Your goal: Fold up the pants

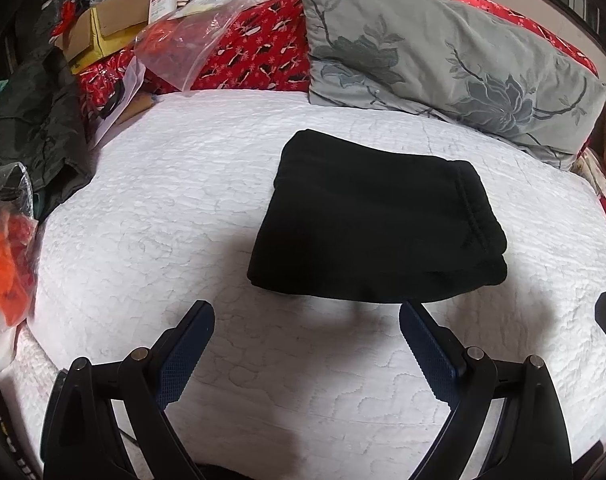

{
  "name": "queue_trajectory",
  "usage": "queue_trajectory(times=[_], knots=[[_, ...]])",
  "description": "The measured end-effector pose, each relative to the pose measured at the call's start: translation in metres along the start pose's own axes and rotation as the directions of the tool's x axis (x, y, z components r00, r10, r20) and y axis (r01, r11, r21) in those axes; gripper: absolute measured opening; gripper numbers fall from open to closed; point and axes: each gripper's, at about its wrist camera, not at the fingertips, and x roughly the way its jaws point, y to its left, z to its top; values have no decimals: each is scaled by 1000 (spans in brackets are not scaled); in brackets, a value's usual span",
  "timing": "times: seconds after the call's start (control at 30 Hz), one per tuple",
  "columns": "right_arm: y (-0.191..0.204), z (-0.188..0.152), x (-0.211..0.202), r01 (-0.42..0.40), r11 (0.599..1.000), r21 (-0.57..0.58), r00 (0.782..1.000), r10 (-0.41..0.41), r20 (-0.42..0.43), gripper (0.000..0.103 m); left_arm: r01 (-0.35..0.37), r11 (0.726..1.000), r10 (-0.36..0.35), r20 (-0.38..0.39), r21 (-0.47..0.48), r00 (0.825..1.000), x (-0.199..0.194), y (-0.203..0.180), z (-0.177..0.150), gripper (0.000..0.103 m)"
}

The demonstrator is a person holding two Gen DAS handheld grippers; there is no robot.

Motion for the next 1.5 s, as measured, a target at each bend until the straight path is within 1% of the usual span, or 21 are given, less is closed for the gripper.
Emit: queue_trajectory(times=[0.53,0.8,1.13,1.4,1.5], knots=[[-4,-2,6,7,1000,11,1000,-7,-18,103,19,1000,-19,-4,22,1000,-5,-11,-1,94],[-9,-3,7,13,1000,17,1000,-13,-23,103,9,998,-9,14,56,1000,-10,-20,3,94],[-14,-3,8,21,999,25,999,-20,-29,103,6,999,-6,10,36,1000,-9,-18,9,94],[-14,-4,7,27,999,25,999,-26,-30,103,38,999,-39,41,9,998,-20,-17,15,94],[-16,-4,7,28,999,32,999,-27,-31,103,24,1000,-25,55,8,998,-24,-17,15,94]])
